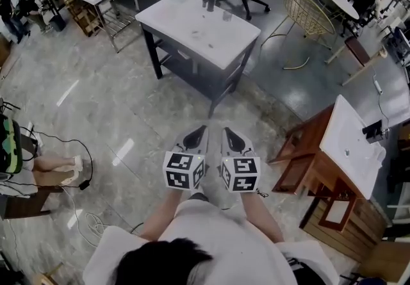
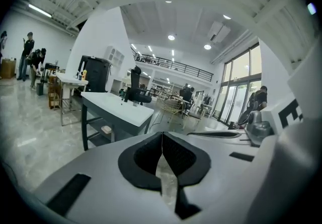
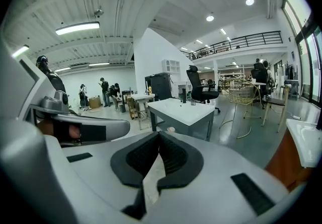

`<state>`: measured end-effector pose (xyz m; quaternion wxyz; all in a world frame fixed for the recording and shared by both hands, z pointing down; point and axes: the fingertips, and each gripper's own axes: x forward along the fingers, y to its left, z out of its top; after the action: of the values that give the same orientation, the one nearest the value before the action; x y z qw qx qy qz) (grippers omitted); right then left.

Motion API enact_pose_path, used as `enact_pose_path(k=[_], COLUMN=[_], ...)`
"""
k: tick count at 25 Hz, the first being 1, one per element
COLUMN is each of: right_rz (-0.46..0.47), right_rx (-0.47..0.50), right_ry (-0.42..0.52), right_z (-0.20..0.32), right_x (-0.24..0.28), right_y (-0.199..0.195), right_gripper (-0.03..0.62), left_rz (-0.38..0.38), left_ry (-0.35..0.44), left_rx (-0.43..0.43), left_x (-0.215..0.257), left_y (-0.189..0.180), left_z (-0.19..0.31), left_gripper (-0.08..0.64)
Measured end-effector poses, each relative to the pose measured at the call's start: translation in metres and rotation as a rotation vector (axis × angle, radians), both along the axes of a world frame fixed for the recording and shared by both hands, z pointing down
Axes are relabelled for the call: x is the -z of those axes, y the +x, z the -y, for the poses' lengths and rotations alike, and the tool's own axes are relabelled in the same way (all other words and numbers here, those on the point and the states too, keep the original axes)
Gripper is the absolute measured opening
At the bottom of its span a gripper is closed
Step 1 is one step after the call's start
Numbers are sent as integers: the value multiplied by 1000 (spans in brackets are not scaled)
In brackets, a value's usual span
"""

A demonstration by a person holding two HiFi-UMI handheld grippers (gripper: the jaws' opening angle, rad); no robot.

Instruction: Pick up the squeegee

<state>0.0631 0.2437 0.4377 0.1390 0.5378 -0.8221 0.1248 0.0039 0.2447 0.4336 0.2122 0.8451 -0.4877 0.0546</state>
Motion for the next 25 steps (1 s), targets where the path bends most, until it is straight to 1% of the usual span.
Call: enact_pose_path(k=[3,5,9,11,14,15,17,20,25], right_rz=[-6,-15,-82,-69,-43,-43,-46,-20,5], right_rx=[-3,-3,1,-1,-4,-7,-23,-42,-58], right_ry=[-7,-6,-9,-18,-16,-13,-14,-13,21], right_z=[10,16,25,28,33,35,38,46,71], right_x=[-3,-3,-11,-12,-10,-10,-12,-13,-9], right_y=[-8,-12,-16,-18,-23,-22,-15,-5,8], right_gripper=[26,26,26,26,26,26,26,26,26], left_rz=[-43,-31,-13,-21,-64,-67,-52,-36,-14], left_ry=[-5,-13,-18,-26,-38,-36,-32,-39,-42], left_rx=[-46,-53,-52,-40,-12,0,20,39,65], left_x=[0,-3,-5,-6,-2,-1,-2,-9,-19], left_y=[-2,-5,-11,-15,-26,-30,-36,-40,-45], left_z=[10,17,29,34,42,45,50,52,62], left_gripper=[28,28,28,28,28,28,28,28,28])
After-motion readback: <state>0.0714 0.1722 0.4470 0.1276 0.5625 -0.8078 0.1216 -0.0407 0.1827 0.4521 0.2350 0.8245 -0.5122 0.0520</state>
